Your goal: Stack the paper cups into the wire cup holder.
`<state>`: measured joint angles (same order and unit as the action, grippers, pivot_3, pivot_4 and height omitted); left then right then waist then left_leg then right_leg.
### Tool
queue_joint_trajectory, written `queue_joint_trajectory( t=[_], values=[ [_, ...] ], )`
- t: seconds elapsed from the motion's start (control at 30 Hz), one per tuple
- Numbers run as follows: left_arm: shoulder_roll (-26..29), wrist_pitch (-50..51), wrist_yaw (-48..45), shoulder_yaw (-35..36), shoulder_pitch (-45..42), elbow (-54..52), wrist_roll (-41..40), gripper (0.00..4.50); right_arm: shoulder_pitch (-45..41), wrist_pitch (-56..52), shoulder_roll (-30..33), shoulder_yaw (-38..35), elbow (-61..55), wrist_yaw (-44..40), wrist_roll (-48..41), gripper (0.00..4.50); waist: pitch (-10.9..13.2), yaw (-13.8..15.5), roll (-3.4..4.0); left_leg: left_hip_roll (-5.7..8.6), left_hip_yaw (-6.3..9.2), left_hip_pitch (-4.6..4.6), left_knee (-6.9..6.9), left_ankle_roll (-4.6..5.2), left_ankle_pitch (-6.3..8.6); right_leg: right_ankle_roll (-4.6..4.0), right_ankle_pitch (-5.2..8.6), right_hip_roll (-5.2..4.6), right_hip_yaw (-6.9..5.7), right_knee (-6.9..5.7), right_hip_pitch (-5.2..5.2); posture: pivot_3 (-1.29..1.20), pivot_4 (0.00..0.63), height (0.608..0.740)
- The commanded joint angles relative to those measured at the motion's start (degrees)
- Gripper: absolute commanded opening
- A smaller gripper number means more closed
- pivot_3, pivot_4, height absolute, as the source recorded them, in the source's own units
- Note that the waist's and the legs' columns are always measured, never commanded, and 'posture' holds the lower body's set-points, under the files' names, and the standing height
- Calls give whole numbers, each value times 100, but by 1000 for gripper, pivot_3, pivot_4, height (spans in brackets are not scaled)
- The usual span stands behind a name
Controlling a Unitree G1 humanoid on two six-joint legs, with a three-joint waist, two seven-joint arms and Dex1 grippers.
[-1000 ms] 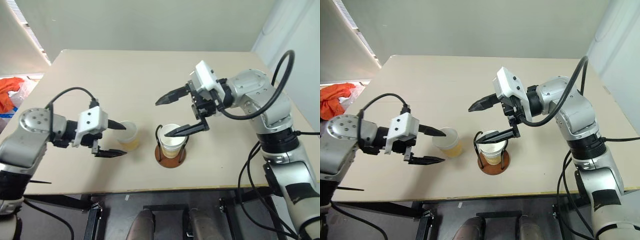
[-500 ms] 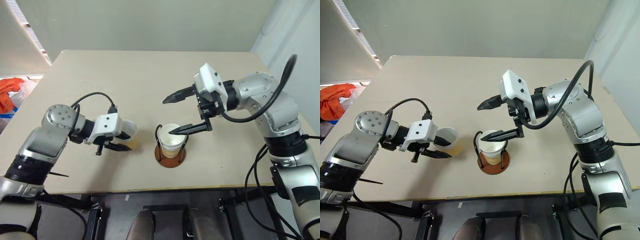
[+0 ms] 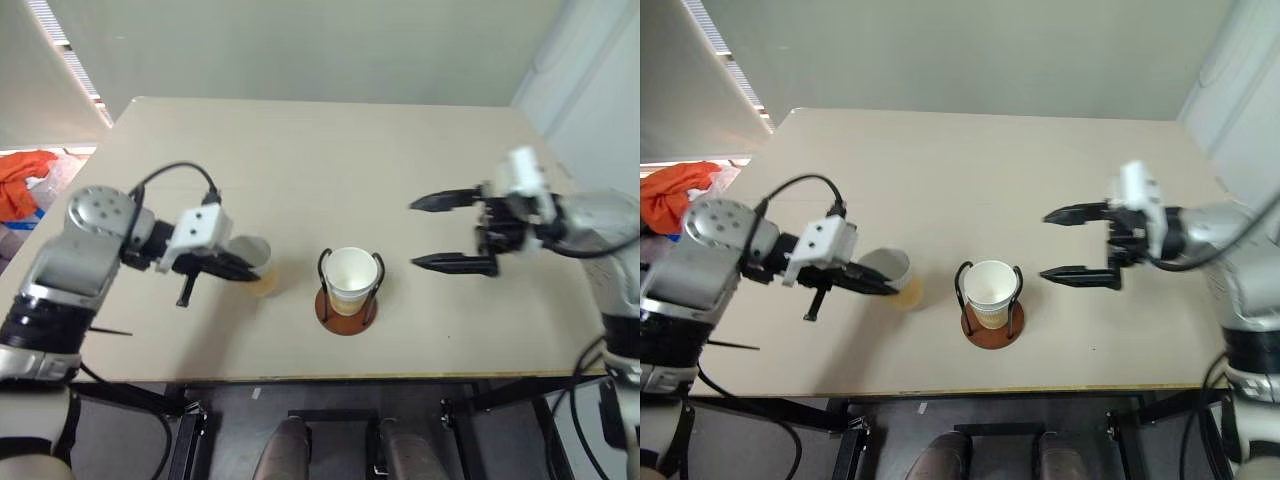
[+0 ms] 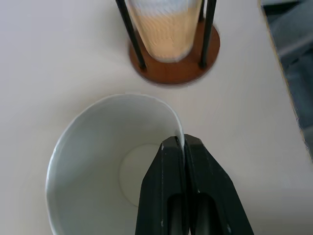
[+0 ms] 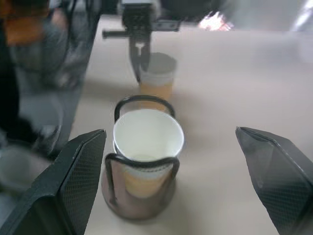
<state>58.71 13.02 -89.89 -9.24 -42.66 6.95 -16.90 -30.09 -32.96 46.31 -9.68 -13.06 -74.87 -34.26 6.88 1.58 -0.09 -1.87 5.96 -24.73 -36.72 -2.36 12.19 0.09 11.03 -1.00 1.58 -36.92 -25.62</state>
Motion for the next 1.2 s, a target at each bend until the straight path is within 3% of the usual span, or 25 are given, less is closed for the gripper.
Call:
queue_joint_trajectory(
  t=[0.03,0.13,0.2,0.47,0.63,0.87,1.07,1.2],
  values=[
    [251,-78,-261,-29,-1030,184,-669,36,849,243,273,-1352,-312,268,-192,4500,0,35,-1,1,0,-4,-7,2,1,9,-5,0,1,3,3,0,150,740],
    [182,-311,-261,-690,-2112,638,-1203,36,1649,125,339,-2402,-464,464,-496,4500,-2,32,3,8,-4,-15,-33,16,7,23,-12,-11,6,11,8,0,150,740],
    [130,-453,-261,-1103,-2539,800,-1533,36,2043,37,335,-2708,-716,550,-679,4500,-6,15,11,15,-14,-12,-36,29,4,40,-6,-19,15,25,20,0,150,740],
    [-326,-1155,-261,-2800,-3520,1038,-2480,36,2821,-415,245,-3303,-1816,1300,-1764,4500,-1,-71,12,19,-23,8,-40,42,-3,120,-23,-7,25,78,72,0,150,740],
    [-599,-1576,-261,-3309,-3940,1362,-2728,36,3470,-1016,615,-3998,-2406,1440,-2644,4500,2,-8,15,28,-10,-27,-56,63,8,162,-13,-5,33,101,70,0,150,740],
    [-700,-1921,-261,-3879,-4223,1351,-3173,36,4828,-899,342,-5126,-2615,1416,-2590,4500,0,107,14,64,-1,-55,-115,77,83,228,35,-20,35,91,76,0,150,740],
    [-864,-2185,-261,-4372,-4393,1322,-3397,36,4733,-923,550,-5262,-2959,1943,-3369,4500,2,97,15,73,-21,-53,-154,126,135,257,32,-27,40,100,94,0,150,740],
    [-1000,-2356,-261,-4683,-4471,1335,-3424,36,4983,-1179,946,-5431,-3151,1831,-3673,4500,3,101,15,81,-21,-43,-155,129,137,264,49,-29,50,100,110,0,150,740]
  ],
)
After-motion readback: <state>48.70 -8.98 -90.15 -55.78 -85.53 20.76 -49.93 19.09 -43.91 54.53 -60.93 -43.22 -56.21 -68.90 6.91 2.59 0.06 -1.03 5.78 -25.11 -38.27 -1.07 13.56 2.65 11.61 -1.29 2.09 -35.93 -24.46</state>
